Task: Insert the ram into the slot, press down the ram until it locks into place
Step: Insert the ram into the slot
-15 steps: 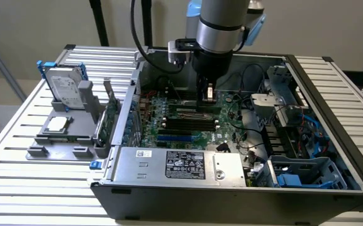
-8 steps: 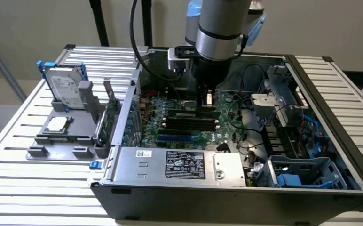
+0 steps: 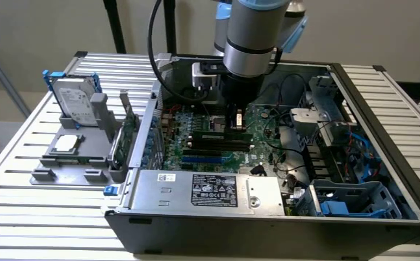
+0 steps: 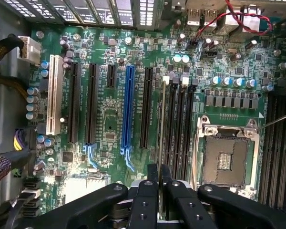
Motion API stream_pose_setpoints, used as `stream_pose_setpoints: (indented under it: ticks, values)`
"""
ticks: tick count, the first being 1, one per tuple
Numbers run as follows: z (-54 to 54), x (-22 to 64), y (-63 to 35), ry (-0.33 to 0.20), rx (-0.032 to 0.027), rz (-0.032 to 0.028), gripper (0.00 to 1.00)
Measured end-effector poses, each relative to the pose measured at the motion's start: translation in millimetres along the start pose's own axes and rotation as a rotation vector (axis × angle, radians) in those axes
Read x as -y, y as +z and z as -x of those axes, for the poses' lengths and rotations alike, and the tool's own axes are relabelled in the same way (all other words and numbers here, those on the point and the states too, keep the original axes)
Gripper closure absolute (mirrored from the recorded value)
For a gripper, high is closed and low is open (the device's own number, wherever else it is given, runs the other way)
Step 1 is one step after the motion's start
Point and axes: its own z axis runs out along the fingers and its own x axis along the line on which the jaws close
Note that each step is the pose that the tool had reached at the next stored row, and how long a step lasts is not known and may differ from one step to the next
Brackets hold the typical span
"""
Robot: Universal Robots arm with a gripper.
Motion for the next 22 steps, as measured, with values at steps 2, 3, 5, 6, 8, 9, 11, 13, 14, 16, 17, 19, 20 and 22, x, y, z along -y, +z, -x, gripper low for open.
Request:
stream_pose_setpoints:
  ticks: [2, 3, 5, 6, 8, 9, 11, 13, 14, 16, 17, 19, 20, 22]
  values:
    - [1.3, -0.9, 2.7, 0.000, -0.0062, 0.0003, 0.87]
    - [2.7, -1.2, 4.1, 0.000, -0.0093, 0.0004, 0.87]
    - [8.3, -1.5, 7.6, 0.001, -0.0161, 0.0007, 0.87]
    - [10.6, -1.4, 8.5, 0.001, -0.0168, 0.0008, 0.87]
    - [14.5, -1.2, 10.0, 0.001, -0.0173, 0.0008, 0.87]
    - [15.3, -1.1, 10.8, 0.001, -0.0178, 0.0006, 0.87]
    - [15.9, -1.0, 12.6, 0.000, -0.0217, 0.0009, 0.87]
    - [16.4, -0.9, 13.6, 0.001, -0.0342, 0.0015, 0.87]
    - [16.8, -0.9, 14.0, 0.001, -0.0435, 0.0019, 0.87]
    - [17.8, -0.8, 14.9, 0.002, -0.0567, 0.0023, 0.87]
    - [18.3, -0.8, 15.3, 0.002, -0.0604, 0.0025, 0.87]
    - [19.1, -0.7, 16.2, 0.002, -0.0651, 0.0027, 0.87]
    - [19.4, -0.7, 16.6, 0.002, -0.0670, 0.0028, 0.87]
    - [19.8, -0.6, 17.7, 0.002, -0.0707, 0.0030, 0.87]
